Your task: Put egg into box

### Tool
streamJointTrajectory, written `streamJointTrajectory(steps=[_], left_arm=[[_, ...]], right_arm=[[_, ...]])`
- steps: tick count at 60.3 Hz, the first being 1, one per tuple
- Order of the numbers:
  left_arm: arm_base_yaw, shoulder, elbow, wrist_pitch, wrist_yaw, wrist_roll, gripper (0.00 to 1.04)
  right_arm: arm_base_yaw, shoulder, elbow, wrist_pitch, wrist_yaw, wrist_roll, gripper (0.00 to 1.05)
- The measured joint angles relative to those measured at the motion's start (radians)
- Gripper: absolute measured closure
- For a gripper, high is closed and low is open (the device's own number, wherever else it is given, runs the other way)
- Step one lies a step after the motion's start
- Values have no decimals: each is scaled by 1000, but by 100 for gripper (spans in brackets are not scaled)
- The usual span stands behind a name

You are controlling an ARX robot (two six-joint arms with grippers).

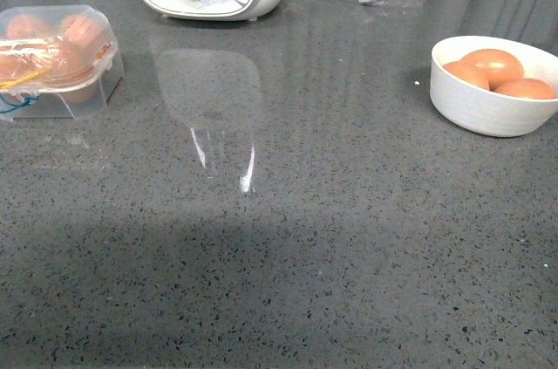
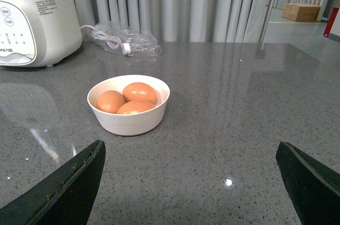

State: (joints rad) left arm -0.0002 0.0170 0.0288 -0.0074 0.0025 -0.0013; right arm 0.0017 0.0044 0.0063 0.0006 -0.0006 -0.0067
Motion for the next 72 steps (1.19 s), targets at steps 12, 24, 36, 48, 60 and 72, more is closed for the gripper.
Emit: streamJointTrajectory(steps=[12, 24, 36, 48, 60, 72], left_arm=[[0, -13, -1, 5, -3, 0, 101], [0, -13, -1, 5, -3, -1, 79], [0, -13, -1, 5, -3, -1, 47], [0, -13, -1, 5, -3, -1, 10], [0, -13, -1, 5, -3, 0, 7], [0, -13, -1, 5, -3, 0, 7]], right_arm=[[0, 0, 0, 0, 0, 0, 7], [0, 0, 0, 0, 0, 0, 7], [0, 0, 0, 0, 0, 0, 7], [0, 0, 0, 0, 0, 0, 7], [0, 0, 0, 0, 0, 0, 7], [0, 0, 0, 0, 0, 0, 7]])
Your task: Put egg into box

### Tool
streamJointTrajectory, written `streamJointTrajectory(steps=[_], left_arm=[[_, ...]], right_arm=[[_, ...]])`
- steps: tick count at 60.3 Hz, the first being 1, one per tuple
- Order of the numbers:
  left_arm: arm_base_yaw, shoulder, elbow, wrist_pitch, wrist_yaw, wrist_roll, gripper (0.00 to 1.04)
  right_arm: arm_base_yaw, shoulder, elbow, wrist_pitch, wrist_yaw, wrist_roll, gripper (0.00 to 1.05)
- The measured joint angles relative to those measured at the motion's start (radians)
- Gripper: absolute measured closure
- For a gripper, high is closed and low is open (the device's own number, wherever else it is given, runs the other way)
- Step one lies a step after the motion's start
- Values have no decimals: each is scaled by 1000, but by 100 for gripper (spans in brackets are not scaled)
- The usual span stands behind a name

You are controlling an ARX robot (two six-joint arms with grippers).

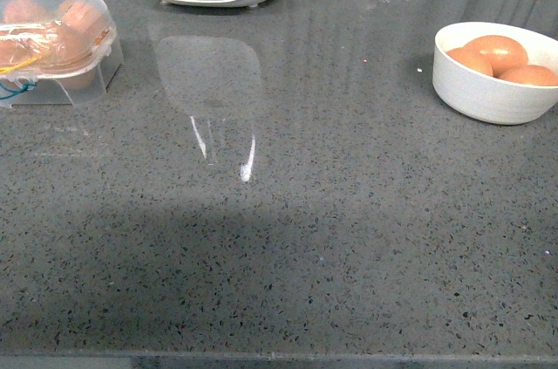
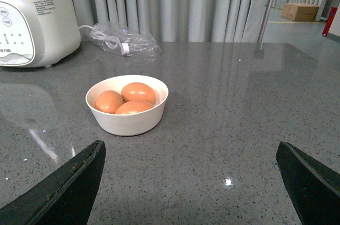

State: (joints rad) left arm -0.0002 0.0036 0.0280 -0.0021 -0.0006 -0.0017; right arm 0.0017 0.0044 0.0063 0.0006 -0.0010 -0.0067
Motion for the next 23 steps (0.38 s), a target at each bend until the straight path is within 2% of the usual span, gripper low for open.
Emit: streamJointTrajectory(steps=[23], left_arm=[[0, 0, 0, 0, 0, 0, 7]], right_arm=[[0, 0, 0, 0, 0, 0, 7]])
